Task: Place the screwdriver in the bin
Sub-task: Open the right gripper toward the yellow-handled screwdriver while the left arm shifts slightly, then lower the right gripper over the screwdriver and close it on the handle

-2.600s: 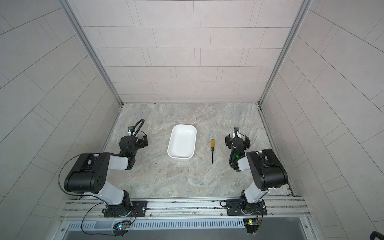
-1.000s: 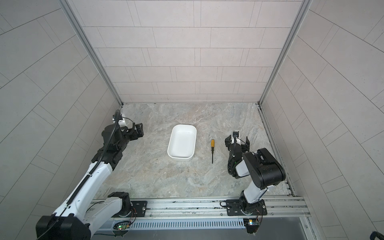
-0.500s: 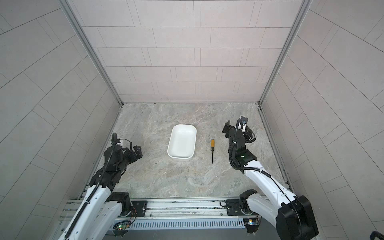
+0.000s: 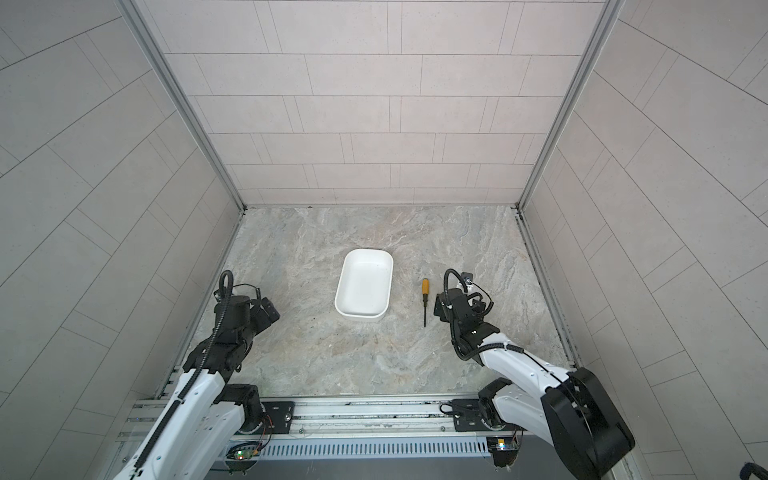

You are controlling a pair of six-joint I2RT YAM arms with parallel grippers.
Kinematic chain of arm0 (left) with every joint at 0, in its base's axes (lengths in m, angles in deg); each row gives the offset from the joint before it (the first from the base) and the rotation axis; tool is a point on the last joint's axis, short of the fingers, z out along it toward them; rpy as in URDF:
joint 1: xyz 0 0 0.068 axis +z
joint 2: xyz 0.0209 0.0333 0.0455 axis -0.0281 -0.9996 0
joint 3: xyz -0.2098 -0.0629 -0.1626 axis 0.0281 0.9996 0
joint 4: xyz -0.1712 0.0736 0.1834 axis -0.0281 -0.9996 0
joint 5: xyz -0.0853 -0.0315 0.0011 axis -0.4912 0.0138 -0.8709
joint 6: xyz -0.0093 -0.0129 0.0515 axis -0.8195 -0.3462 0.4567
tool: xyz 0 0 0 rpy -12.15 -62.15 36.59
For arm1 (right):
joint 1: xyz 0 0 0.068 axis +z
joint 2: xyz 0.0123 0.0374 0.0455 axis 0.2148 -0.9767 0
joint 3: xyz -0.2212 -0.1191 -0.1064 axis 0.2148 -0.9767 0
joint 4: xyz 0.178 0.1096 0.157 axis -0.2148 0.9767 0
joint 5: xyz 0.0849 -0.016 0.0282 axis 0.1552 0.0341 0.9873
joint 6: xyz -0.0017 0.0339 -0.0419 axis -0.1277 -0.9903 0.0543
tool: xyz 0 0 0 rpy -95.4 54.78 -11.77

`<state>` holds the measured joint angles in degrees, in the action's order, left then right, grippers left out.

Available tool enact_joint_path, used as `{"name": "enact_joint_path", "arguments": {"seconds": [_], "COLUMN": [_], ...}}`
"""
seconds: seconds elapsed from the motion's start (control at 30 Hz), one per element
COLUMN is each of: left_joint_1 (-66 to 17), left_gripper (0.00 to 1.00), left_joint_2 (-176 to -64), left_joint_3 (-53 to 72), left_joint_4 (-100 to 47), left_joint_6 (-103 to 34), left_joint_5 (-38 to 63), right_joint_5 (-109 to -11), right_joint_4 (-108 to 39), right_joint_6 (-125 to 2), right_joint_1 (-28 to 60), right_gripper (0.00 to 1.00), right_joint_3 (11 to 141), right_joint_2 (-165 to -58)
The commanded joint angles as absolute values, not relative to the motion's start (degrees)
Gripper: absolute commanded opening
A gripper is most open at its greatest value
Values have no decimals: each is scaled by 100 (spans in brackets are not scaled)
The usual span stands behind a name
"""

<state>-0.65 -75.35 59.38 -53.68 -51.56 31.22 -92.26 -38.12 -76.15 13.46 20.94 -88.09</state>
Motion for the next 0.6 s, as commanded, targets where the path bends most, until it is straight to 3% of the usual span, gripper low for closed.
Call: {"name": "enact_joint_path", "arguments": {"seconds": [0.0, 0.37, 0.57], "left_joint_1": [-51, -55, -51], "left_gripper": [100, 100, 100], "left_joint_2": [-7514, -7512, -7814], "left_joint_3": [5873, 5953, 5869], "left_joint_4": [-5416, -5271, -5247], "left_joint_6": [-5214, -5206, -5230], "left_joint_5": [3317, 3192, 3222], "right_joint_5": [-8918, -8212, -8060], "right_joint_4": [-3875, -3505, -3412], "right_joint_6": [-7901, -7853, -7825], "right_joint_1": [1436, 1578, 1598], "right_gripper": [97, 91, 73], "right_joint_3": [2502, 3290, 3553], "right_joint_2": [-9366, -10506, -10997]}}
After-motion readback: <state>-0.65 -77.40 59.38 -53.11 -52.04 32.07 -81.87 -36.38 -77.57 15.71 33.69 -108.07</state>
